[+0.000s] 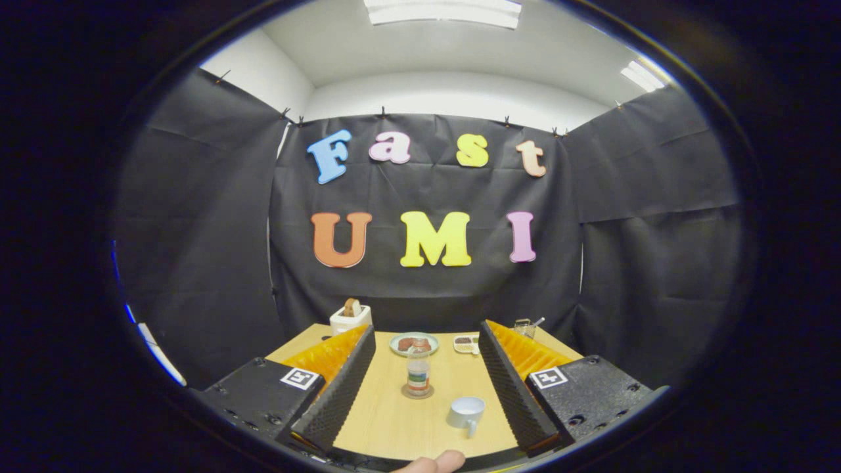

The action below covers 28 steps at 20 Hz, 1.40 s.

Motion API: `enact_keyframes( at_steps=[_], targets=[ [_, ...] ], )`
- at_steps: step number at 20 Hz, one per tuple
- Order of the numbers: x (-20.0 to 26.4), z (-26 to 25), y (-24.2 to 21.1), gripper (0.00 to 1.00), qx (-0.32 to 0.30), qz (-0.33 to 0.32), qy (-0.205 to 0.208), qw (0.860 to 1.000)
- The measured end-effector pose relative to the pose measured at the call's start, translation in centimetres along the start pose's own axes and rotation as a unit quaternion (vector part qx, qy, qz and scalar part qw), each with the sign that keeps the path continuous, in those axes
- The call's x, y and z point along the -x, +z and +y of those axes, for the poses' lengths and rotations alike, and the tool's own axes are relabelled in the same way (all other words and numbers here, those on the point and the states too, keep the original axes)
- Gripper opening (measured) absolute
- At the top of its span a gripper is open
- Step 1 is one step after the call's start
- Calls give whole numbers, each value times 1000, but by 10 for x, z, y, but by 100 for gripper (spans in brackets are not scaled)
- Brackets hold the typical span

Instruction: Take the bottle from table, then pour the juice into the cup, finally place the bottle on the coaster

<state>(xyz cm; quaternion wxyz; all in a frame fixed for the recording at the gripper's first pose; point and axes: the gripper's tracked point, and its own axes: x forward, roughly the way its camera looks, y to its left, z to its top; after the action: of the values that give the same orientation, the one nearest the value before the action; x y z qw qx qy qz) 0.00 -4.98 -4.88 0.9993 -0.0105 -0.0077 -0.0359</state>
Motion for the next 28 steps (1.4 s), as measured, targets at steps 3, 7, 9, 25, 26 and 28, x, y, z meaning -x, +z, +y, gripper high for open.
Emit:
enact_keyframes(
  at_steps=[3, 7, 9, 25, 26, 28],
  targets=[
    [11, -12, -4, 100, 13, 4, -18, 1000],
    [24, -14, -15, 100, -11, 8, -21, 1000],
    [28, -9, -20, 100, -19, 10, -11, 1000],
    [35, -12, -34, 100, -10, 19, -12, 1000],
    [35, -12, -33, 100, -9, 20, -12, 1000],
    [36, -14, -33, 100, -4, 19, -16, 1000]
  ],
)
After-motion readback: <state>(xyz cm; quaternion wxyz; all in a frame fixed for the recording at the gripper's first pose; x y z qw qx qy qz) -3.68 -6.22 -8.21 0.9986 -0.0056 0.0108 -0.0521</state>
